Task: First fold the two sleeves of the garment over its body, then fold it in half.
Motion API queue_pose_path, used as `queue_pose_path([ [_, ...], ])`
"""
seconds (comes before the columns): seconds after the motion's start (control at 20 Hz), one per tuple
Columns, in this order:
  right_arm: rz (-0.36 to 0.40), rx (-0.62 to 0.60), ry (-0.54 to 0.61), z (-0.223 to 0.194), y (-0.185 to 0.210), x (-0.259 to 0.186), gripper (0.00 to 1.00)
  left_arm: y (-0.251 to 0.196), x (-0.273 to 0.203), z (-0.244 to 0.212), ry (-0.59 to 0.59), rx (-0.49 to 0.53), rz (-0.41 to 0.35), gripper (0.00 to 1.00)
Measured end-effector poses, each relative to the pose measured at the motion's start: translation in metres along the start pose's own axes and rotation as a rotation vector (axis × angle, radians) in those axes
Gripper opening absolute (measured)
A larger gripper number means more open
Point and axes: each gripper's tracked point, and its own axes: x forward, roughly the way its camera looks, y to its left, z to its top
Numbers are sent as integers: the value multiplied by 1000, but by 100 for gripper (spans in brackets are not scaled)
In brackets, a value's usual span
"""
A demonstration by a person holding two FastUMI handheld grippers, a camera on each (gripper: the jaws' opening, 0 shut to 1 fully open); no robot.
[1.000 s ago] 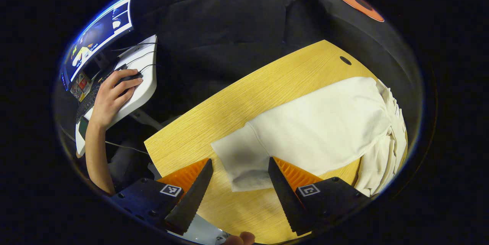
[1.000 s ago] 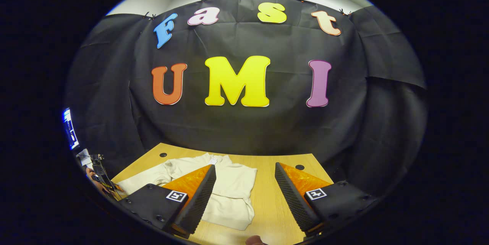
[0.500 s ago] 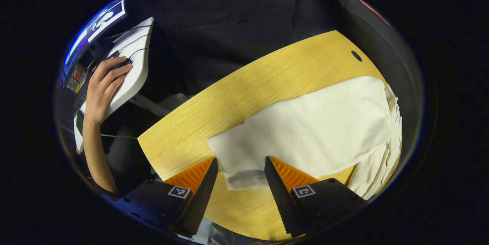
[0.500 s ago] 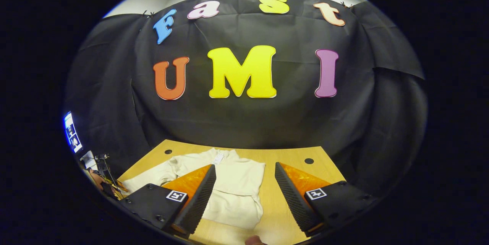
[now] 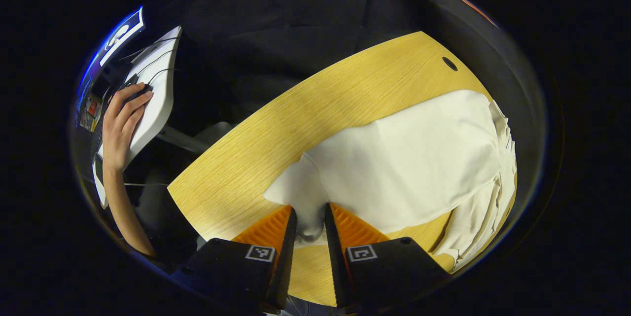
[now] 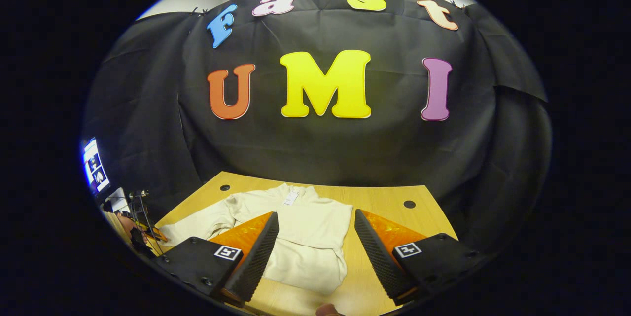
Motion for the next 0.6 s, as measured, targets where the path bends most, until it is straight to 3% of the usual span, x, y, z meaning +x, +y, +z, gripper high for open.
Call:
queue_pose_path([
  [0.05, -1, 4, 0, 0, -1, 0, 96, -4, 1, 2, 5, -2, -20, 31],
  [0.1, -1, 5, 0, 0, -2, 0, 96, -5, 0, 1, 14, -10, -25, 26],
  [0.15, -1, 3, 1, 0, -4, 0, 96, -6, 0, 1, 19, -19, -27, 13],
  [0.3, -13, 9, 18, -8, -11, -2, 93, -4, 1, 2, 33, -24, -19, 7],
  [0.4, -26, 20, 21, -9, -19, -3, 96, -6, -1, 2, 50, 2, -10, 4],
  [0.6, -51, 28, 24, -13, -32, -9, 96, -7, -8, 4, 51, 18, -15, 4],
])
